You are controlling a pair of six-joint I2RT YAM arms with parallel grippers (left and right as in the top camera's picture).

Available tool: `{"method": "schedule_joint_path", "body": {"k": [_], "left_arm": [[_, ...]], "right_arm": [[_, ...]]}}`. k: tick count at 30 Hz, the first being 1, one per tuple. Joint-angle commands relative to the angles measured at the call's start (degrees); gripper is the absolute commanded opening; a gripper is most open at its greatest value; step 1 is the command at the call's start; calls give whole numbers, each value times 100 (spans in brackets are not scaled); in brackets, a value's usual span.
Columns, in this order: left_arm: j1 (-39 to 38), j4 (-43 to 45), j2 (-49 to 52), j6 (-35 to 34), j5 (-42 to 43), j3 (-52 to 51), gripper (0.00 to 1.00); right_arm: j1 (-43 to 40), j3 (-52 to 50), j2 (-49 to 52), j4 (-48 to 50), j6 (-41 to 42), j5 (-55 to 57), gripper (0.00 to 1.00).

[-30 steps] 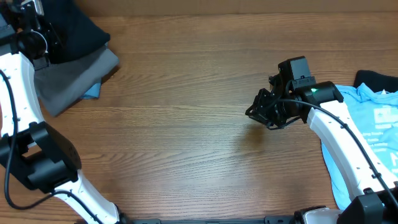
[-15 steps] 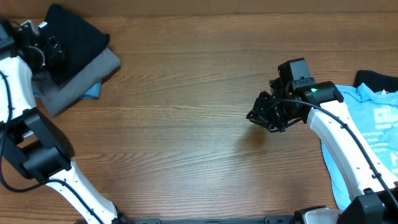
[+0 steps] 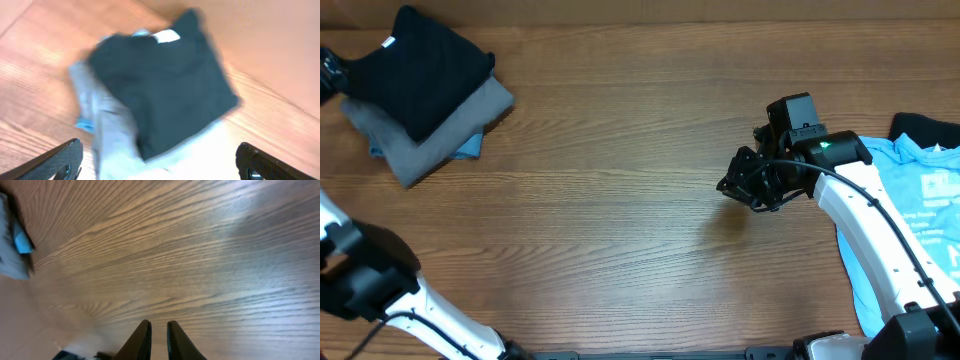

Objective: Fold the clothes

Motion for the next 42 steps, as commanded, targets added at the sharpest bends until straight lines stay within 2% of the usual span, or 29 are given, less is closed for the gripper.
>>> {"method": "schedule_joint_path", "body": {"k": [1, 6, 8, 11, 14, 17, 18, 20, 29, 42], "left_arm": [[-470, -498, -868, 940, 708, 472, 100], [-1537, -1318, -1875, 1639, 444, 516, 100], [-2083, -1600, -2236, 1639, -50, 516, 100], [-2986, -2013, -2699, 1521, -1139, 516, 100], [-3751, -2380, -3025, 1067, -1904, 516, 100], [-4299, -2802, -3259, 752, -2087, 516, 100], [-4411, -2935, -3324, 636, -2122, 516, 100], [-4568, -3029, -3488, 372, -2133, 476, 100], [-4780, -3027, -4439, -566, -2044, 57, 100], [-4780, -3027, -4524, -570, -1939, 50, 100]], "right_arm": [[11, 289, -254, 9, -350, 551, 15], [11, 815, -815, 13, -1250, 702, 20], [11, 1080, -1121, 9, -1615, 702, 25], [11, 1416, -1567, -11, -1939, 697, 37], [11, 1661, -2065, 22, -2210, 699, 53], [11, 1753, -2551, 61, -2258, 699, 70], [11, 1753, -2691, 61, -2256, 699, 77], [11, 1753, -2988, 31, -2253, 695, 100], [11, 1753, -3613, -511, -2253, 678, 100], [11, 1740, -3589, -1034, -2253, 678, 100]]}}
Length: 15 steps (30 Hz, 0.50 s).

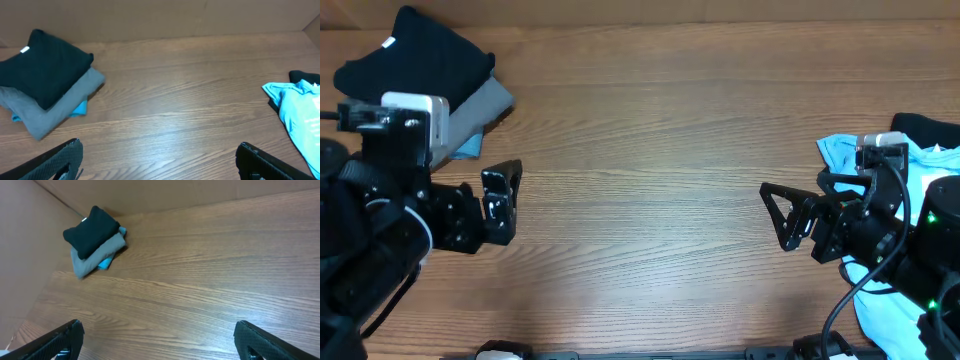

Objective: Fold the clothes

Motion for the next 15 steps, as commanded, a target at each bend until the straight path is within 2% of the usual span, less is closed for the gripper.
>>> {"method": "schedule_joint_path", "body": {"k": [1, 7, 10, 15], "left_arm": [[-48, 7, 66, -96, 7, -48, 100], [-48, 7, 136, -98, 7, -48, 100], [-48, 4, 153, -96, 7, -48, 100], [-48, 4, 181, -96, 7, -48, 100]], "right_arm": [[11, 74, -15, 7, -39, 17, 100], [11, 74, -15, 7, -44, 37, 100], [-4, 72, -20, 42, -44, 544, 100], [-221, -435, -339, 1001, -48, 1626, 100]]}}
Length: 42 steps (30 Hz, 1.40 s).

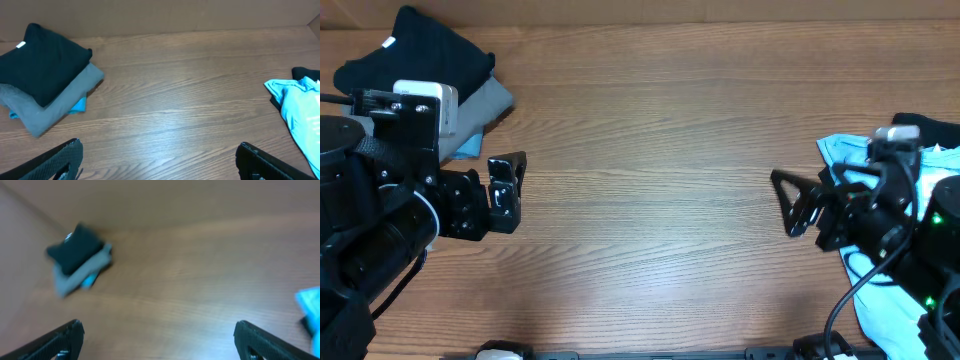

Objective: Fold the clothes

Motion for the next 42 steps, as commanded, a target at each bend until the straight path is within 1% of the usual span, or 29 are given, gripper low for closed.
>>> {"method": "schedule_joint_path", "body": {"k": [1, 5, 6, 9, 14, 18, 22, 27, 42], "left_arm": [[-48, 11, 46, -96, 9, -24, 100], [-48, 13, 46, -96, 9, -24, 100], [-48, 11, 46, -94, 9, -24, 100], [-48, 13, 46, -96, 9, -24, 100], [-48, 13, 46, -96, 9, -24, 100], [-48, 11, 46, -94, 9, -24, 100], [-48, 11, 46, -94, 9, -24, 100], [-48, 11, 46, -94, 9, -24, 100], [-48, 11, 46, -96, 9, -24, 100]], "right_arm": [[-170, -496, -348, 588, -35, 903, 100], [-269, -1784, -992, 1921, -393, 986, 100], [-269, -2264, -1244, 2337, -525, 979, 100], [-269, -3274, -1814, 3134, -518, 1003, 100], [-269, -4640, -2802, 3880, -518, 1010, 100], [-317, -5543, -3720, 4240, -516, 1067, 100], [-435, -6203, -4461, 4284, -514, 1064, 100], [-463, -6780, -4979, 4310, -514, 1067, 100], [-472, -8212, -4970, 5668, -450, 951, 100]]}}
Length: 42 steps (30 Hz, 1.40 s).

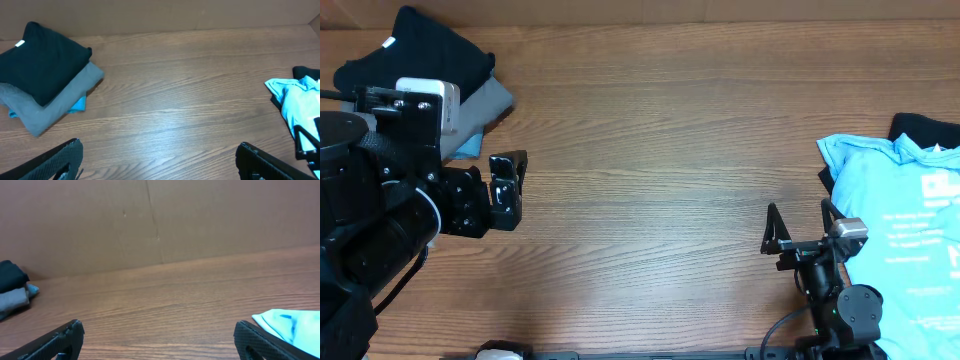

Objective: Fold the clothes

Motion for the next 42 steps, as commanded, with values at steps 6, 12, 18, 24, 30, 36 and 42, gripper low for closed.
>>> {"method": "schedule_joint_path", "body": {"k": [6, 12, 18, 24, 30, 36, 42], "left_arm": [[-48, 9, 13, -94, 7, -13, 100], [-48, 11, 13, -92, 7, -13, 100], [-48, 11, 13, -92, 7, -13, 100], [-48, 11, 17, -94, 7, -13, 100], [-48, 11, 33, -92, 7, -13, 100], [-48, 9, 35, -94, 7, -13, 100], [4, 162, -13, 13, -247, -15, 100]], "right_arm": [[-28, -356, -68, 365, 20, -46, 100], [-33, -356, -68, 361, 20, -28, 100], [-35, -356, -68, 361, 20, -31, 100], [-35, -356, -68, 361, 20, -28, 100], [-33, -356, -68, 361, 20, -31, 100], [-35, -356, -68, 361, 20, -31, 100], [-33, -356, -68, 361, 20, -28, 100]]}}
